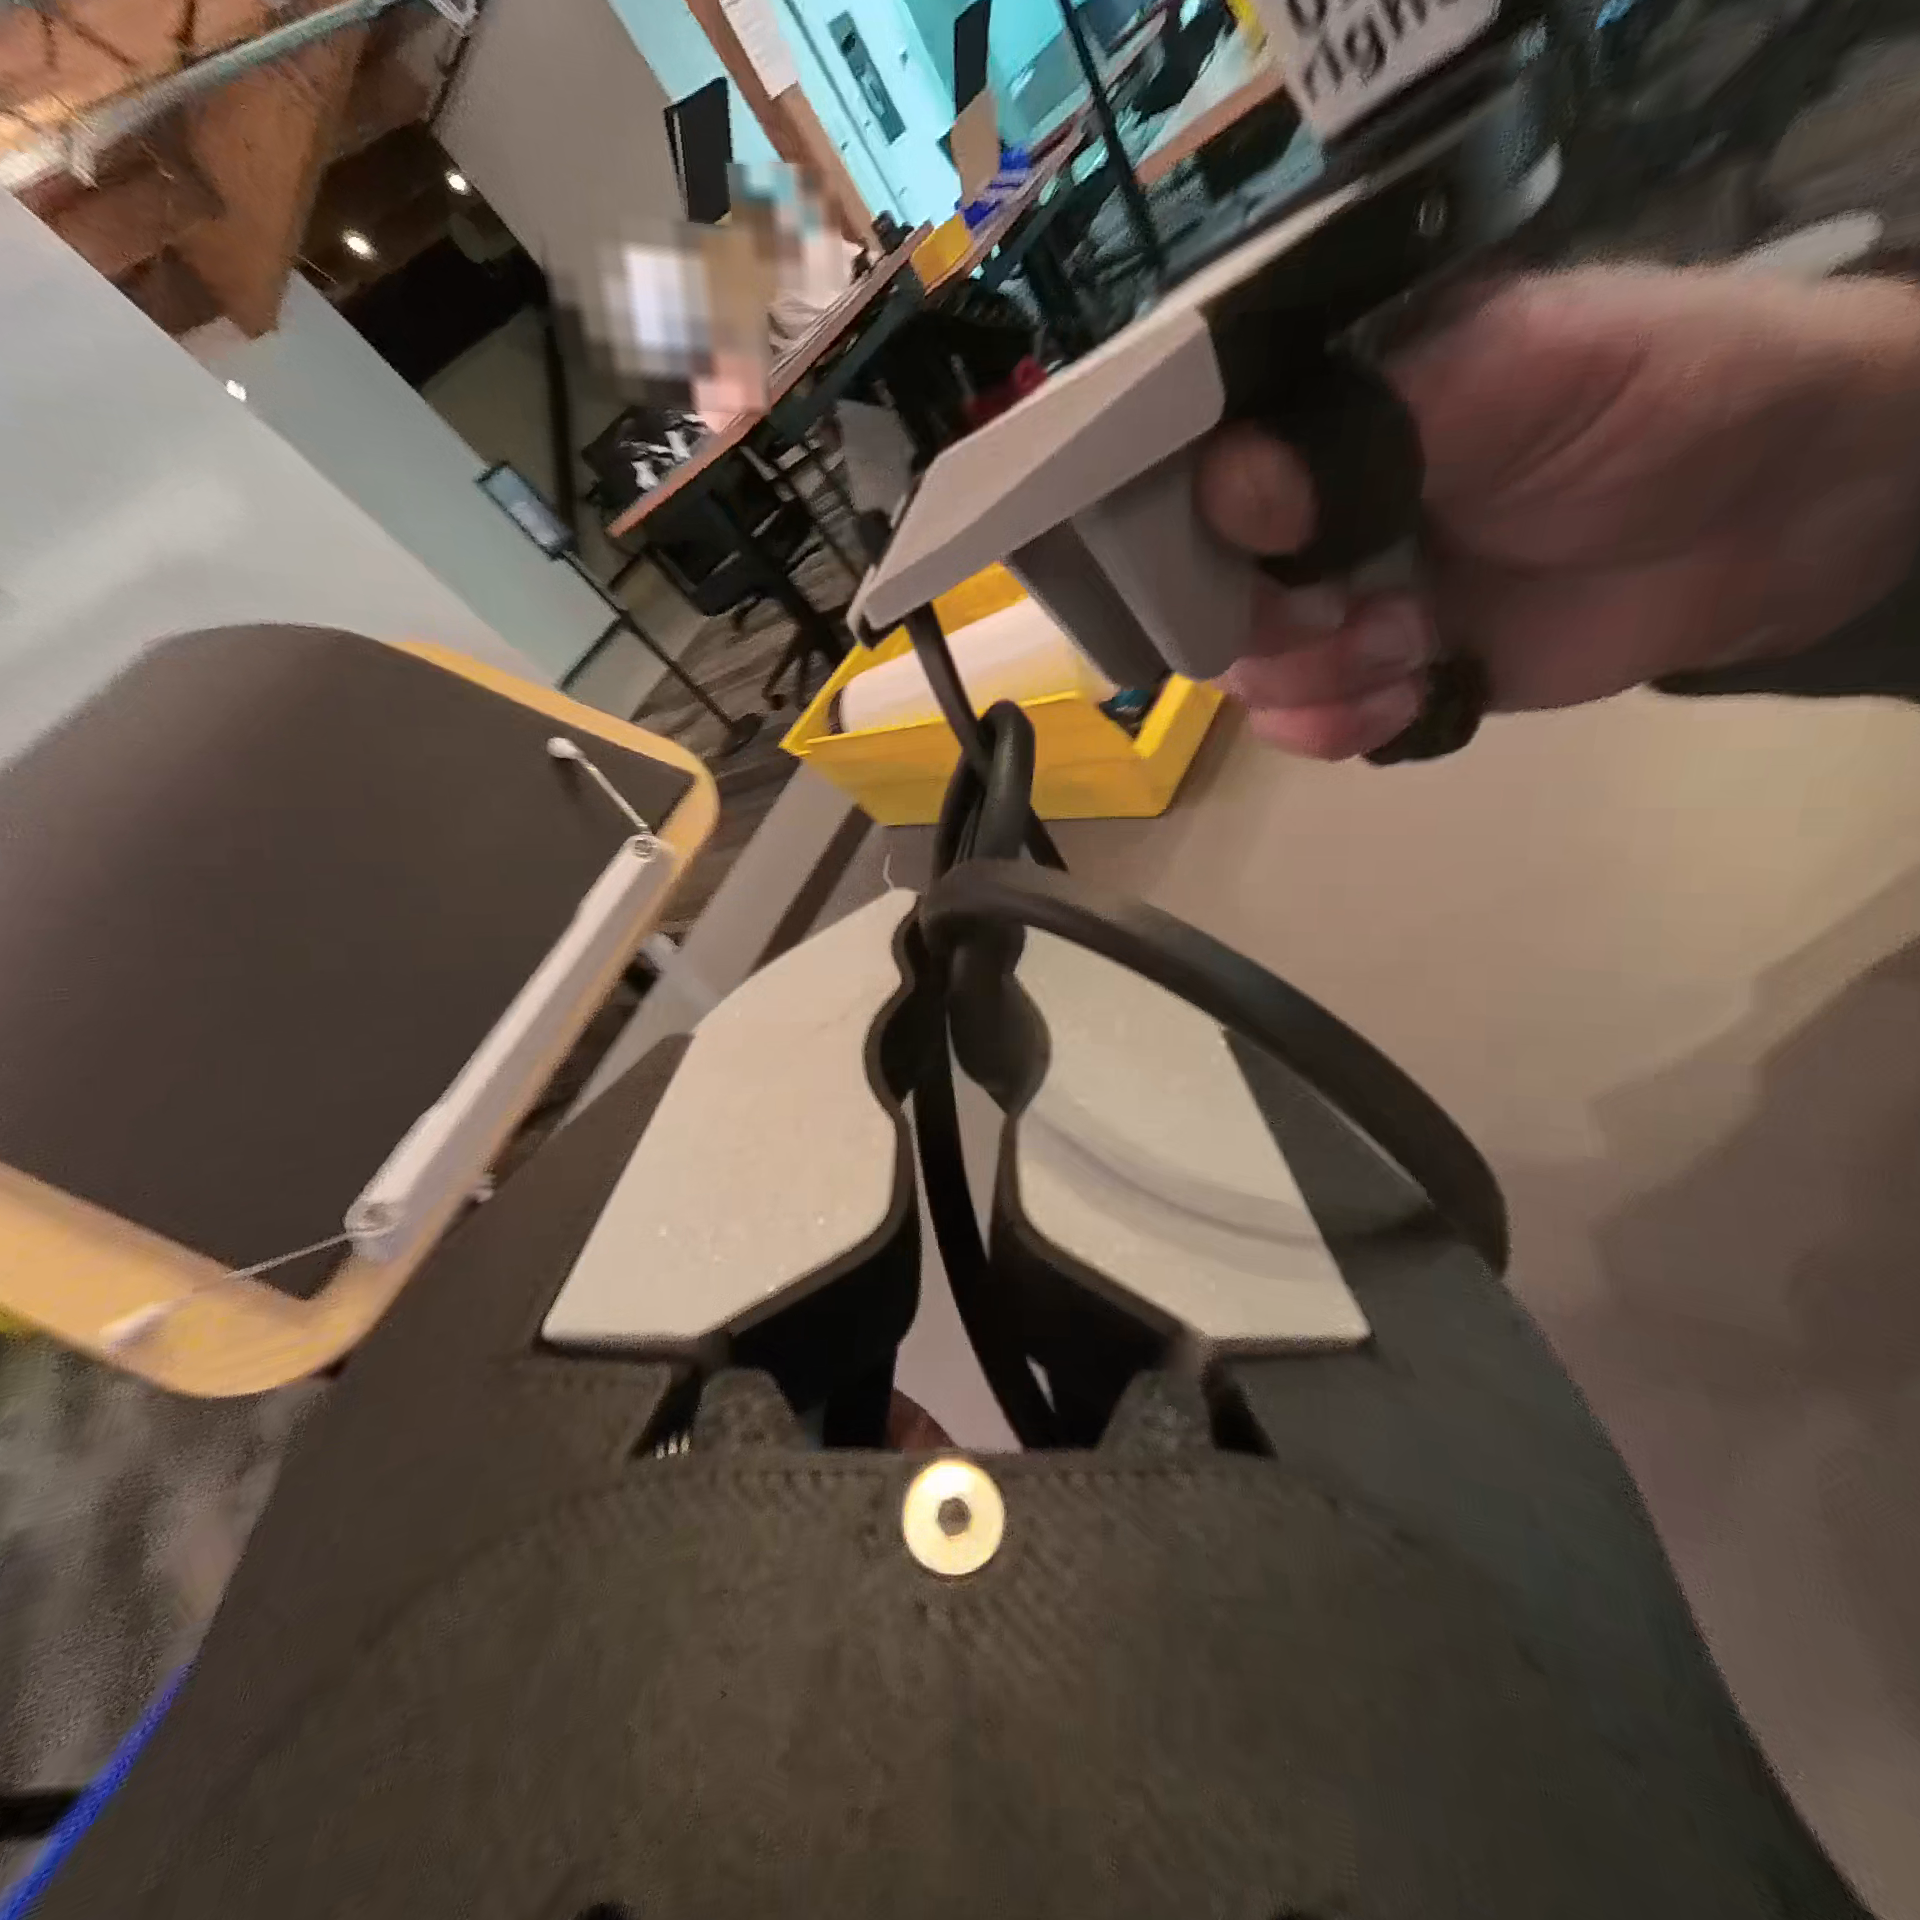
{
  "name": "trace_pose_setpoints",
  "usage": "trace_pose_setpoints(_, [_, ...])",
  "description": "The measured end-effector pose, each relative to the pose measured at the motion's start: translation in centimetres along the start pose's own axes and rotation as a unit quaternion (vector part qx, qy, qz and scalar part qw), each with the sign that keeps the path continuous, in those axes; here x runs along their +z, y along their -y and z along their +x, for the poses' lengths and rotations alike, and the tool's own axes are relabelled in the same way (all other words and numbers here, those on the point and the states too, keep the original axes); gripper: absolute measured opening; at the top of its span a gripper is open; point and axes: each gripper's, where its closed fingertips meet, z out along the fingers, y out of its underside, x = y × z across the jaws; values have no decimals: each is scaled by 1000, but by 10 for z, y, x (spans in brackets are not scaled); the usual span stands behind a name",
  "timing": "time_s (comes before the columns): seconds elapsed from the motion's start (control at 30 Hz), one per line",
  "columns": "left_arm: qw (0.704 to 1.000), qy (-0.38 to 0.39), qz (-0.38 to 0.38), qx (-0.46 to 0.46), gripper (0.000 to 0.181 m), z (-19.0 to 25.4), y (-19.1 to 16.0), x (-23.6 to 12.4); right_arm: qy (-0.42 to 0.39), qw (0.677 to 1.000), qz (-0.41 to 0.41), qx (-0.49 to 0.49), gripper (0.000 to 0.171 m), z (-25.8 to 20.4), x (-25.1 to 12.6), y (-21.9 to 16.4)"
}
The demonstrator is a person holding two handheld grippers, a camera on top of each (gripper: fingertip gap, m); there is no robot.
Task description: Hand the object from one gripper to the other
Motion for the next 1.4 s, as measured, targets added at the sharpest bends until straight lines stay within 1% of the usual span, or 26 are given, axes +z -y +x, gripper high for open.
trace_pose_setpoints(0.07, [998, -34, 22, -42, 15, 6, 2, -3, 2, 1000, 20, 18, 0, 2, -5, 4])
trace_pose_setpoints(0.13, [996, -53, 45, -60, 18, 10, 4, -7, 1, 1000, 24, 20, 0, 4, -8, 7])
trace_pose_setpoints(0.23, [992, -69, 57, -85, 15, 11, 0, -10, 6, 1000, 21, 14, 0, 2, -9, 10])
trace_pose_setpoints(0.3, [990, -79, 69, -94, 17, 10, 0, -14, 4, 1000, 13, 3, 0, 1, -8, 10])
trace_pose_setpoints(0.43, [976, -141, 83, -144, 30, 10, -5, -32, 4, 1000, 18, 3, 0, 3, -11, 17])
trace_pose_setpoints(0.5, [971, -162, 71, -162, 39, 8, -14, -42, 12, 1000, 16, 3, 0, 1, -10, 19])
trace_pose_setpoints(0.63, [971, -160, 52, -171, 44, -1, -24, -54, 17, 1000, -6, -4, 0, 1, -4, 13])
trace_pose_setpoints(0.7, [972, -162, 45, -166, 46, 3, -22, -50, 19, 1000, -11, -3, 0, 1, -2, 11])
trace_pose_setpoints(0.83, [973, -162, 33, -158, 48, 13, -15, -31, 16, 1000, -22, -8, 0, 1, -6, 11])
trace_pose_setpoints(1.03, [973, -184, 6, -140, 61, 41, -8, 16, 46, 998, -47, -17, 0, -12, -9, 4])
trace_pose_setpoints(1.07, [971, -194, 6, -142, 60, 46, -6, 24, 49, 998, -46, -19, 0, -14, -10, 4])
trace_pose_setpoints(1.13, [962, -231, 14, -146, 50, 63, -2, 35, 51, 998, -38, -18, 0, -15, -12, 9])
trace_pose_setpoints(1.17, [962, -237, 8, -132, 39, 71, -4, 41, 50, 998, -33, -19, 0, -15, -14, 12])
trace_pose_setpoints(1.2, [964, -242, 1, -112, 21, 78, -7, 45, 48, 998, -31, -22, 0, -14, -15, 14])
trace_pose_setpoints(1.23, [963, -250, 3, -103, 9, 85, -9, 48, 46, 998, -32, -26, 0, -14, -17, 16])
trace_pose_setpoints(1.3, [959, -258, 14, -119, 3, 88, -6, 50, 35, 998, -33, -40, 0, -13, -22, 18])
trace_pose_setpoints(1.4, [963, -239, 12, -124, 5, 73, -13, 49, 26, 999, -7, -38, 0, -10, -34, 32])
